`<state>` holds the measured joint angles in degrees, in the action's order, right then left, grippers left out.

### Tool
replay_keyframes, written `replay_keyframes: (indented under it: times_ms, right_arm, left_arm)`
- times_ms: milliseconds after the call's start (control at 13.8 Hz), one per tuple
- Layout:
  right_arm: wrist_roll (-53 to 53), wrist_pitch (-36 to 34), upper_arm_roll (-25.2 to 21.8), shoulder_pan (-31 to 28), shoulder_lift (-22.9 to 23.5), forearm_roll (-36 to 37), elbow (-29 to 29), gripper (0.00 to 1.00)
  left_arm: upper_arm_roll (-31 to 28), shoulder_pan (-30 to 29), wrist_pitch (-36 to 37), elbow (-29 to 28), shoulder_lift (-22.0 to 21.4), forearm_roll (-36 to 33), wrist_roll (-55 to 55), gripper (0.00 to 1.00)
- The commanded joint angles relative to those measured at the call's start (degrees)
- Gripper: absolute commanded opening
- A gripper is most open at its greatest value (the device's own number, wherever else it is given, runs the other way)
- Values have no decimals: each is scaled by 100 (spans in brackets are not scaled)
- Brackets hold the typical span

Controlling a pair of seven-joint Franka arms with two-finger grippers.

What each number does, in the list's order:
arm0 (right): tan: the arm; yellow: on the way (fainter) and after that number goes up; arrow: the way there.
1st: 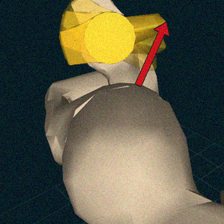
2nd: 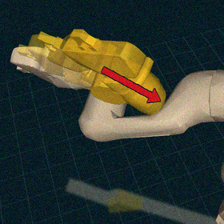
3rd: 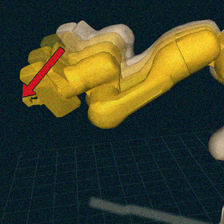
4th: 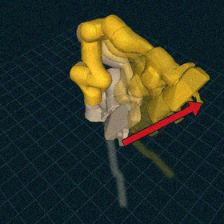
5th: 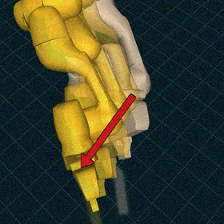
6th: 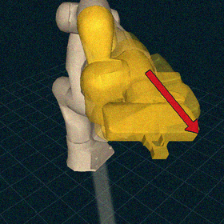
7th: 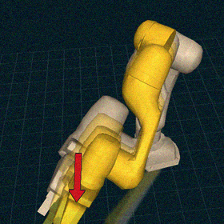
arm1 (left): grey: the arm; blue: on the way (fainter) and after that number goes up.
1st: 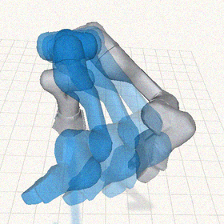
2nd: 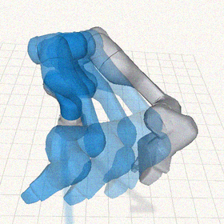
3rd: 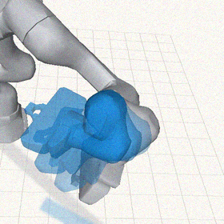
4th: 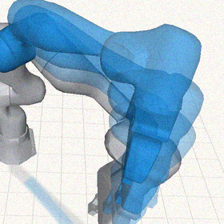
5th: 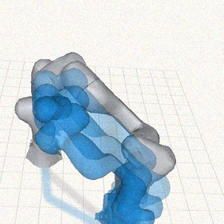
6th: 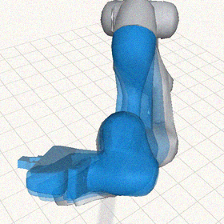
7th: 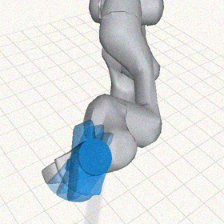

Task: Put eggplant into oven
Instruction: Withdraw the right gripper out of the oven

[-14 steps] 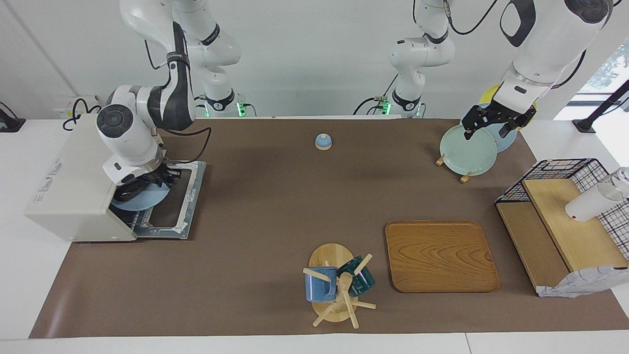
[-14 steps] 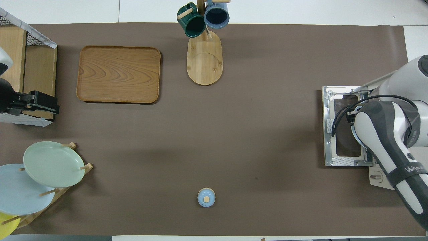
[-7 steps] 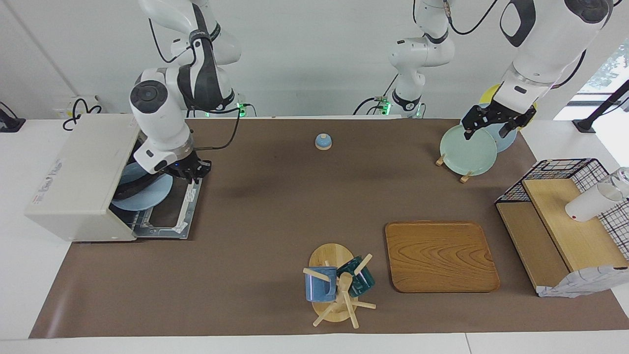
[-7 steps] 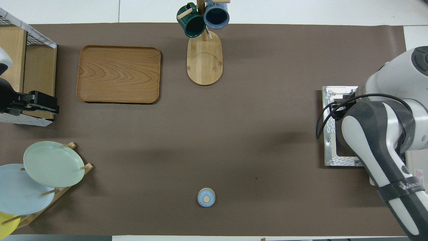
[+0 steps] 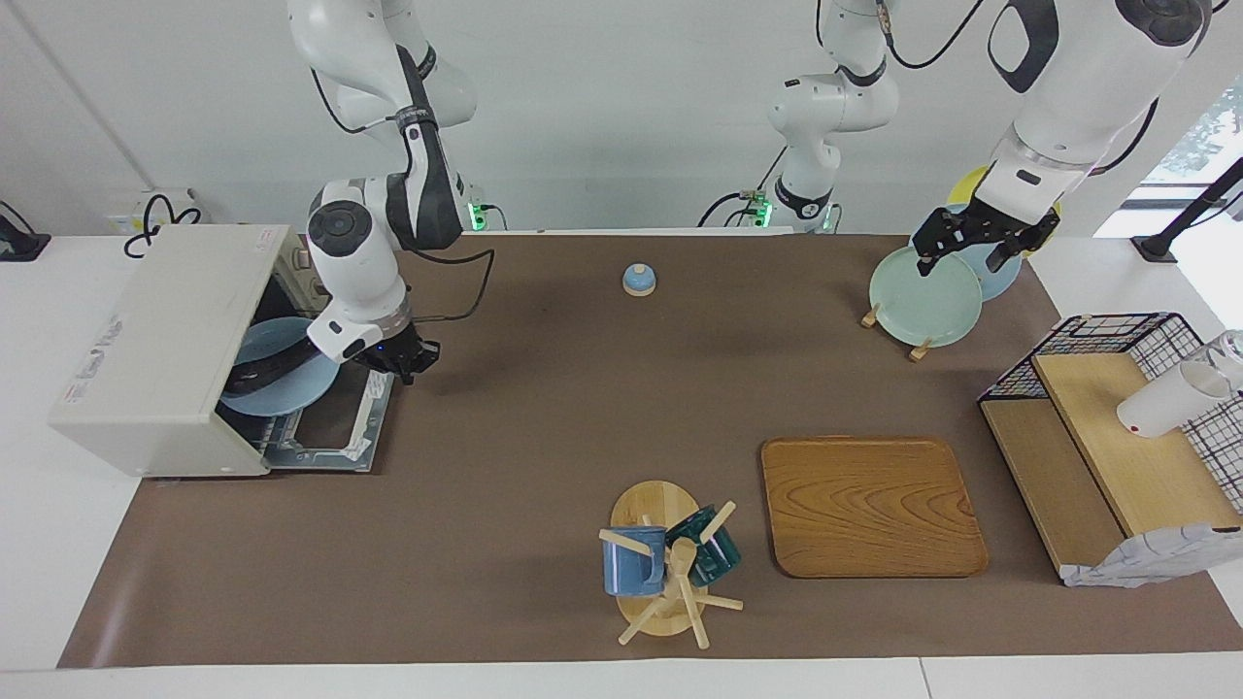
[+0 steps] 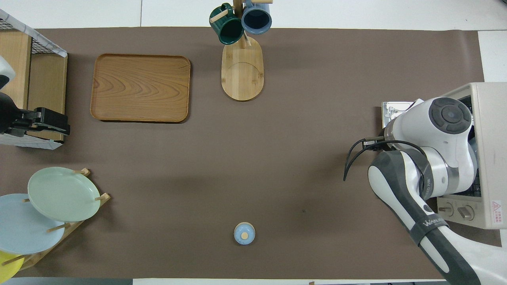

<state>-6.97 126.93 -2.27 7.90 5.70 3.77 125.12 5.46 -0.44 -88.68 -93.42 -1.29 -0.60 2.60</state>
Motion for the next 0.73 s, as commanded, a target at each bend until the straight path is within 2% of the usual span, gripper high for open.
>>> replay_keyframes:
  times_ms: [0, 436, 655]
  right_arm:
    - [37, 157, 25, -78, 177, -95, 109, 0]
    - [274, 394, 7, -183, 327, 27, 189, 0]
    - [371, 464, 7, -192, 344, 553, 189, 0]
  left_arm:
    - [51, -88, 132, 61, -29, 60, -40, 100]
    - [51, -88, 132, 61, -29, 60, -40, 100]
    - [51, -88, 132, 61, -29, 60, -40, 100]
